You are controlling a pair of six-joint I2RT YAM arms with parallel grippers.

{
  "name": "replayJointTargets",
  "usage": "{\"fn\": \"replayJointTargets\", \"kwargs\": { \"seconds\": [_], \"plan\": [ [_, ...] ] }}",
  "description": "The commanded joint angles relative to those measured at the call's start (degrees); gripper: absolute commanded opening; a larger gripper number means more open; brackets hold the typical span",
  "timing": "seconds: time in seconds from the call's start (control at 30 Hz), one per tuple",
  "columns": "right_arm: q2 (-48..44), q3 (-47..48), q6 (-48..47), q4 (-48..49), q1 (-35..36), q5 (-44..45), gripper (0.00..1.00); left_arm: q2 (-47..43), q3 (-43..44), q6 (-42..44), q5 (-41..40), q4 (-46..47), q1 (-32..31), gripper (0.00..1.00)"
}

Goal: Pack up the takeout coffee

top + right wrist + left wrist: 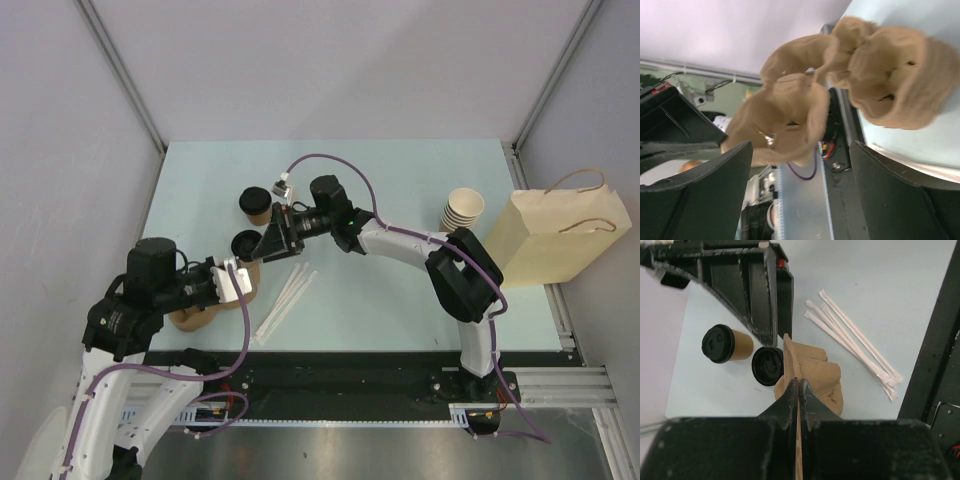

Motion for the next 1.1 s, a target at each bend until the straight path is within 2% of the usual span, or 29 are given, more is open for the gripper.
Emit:
{"fn": "replayJointTargets", "kwargs": {
  "seconds": [0.0,0.13,0.23,0.33,0.4,0.43,0.5,0.53,0.63,0.87,0.9,0.97,1.0,1.07],
  "plan": [
    [2.4,-0.3,5.3,7.9,1.9,-3.3,0.84,-1.1,-1.0,4.7,2.3,-2.1,-2.2,0.0],
    [3.3,-0.3,5.7,8.1,2.8,-3.4,0.82,-1.6,-1.7,4.9,1.8,-1.9,-3.3,0.0],
    [4.2,-0.3,4.6,6.8,3.7,-3.3,0.76,-1.7,-2.0,4.6,1.7,-1.2,-3.6,0.0],
    [5.0,-0.3,3.8,6.0,4.5,-3.8,0.55,-1.5,-1.9,4.6,1.7,-0.6,-3.8,0.0],
    [5.4,-0.2,4.1,6.7,4.8,-4.3,0.49,-1.2,-1.7,4.5,1.6,0.0,-3.9,0.0],
    [5.4,-0.3,4.3,7.1,4.9,-4.8,0.4,-1.2,-1.4,4.5,1.4,0.1,-3.9,0.0],
    [5.0,-0.3,4.6,8.1,4.9,-5.2,0.34,-1.2,-1.0,4.7,1.0,0.6,-3.8,0.0],
    [4.4,-0.3,4.6,8.2,4.9,-5.3,0.21,-1.3,-1.0,4.8,0.9,0.7,-3.9,0.0],
    [2.9,-0.3,3.7,7.5,4.5,-5.4,0.0,-1.5,-0.5,4.3,0.5,0.8,-3.9,0.0],
    [-2.3,-0.4,-1.9,0.9,2.3,-3.3,0.0,-3.0,-0.4,1.6,-1.9,2.5,-4.0,0.0],
    [-2.9,-0.4,-2.6,0.2,1.9,-2.9,0.0,-3.0,-0.3,1.0,-2.4,2.8,-4.0,0.03],
    [-4.3,-0.4,-4.2,-1.5,0.6,-2.4,0.0,-3.0,0.0,-0.6,-3.5,3.3,-4.0,0.21],
    [-5.5,-0.4,-4.8,-2.0,0.1,-2.0,0.0,-3.0,0.4,-1.0,-3.9,3.4,-3.9,0.42],
    [-6.6,-0.6,-6.1,-3.3,-1.6,-1.8,0.0,-3.0,0.8,-2.7,-5.2,4.2,-4.0,0.6]
  ]
}}
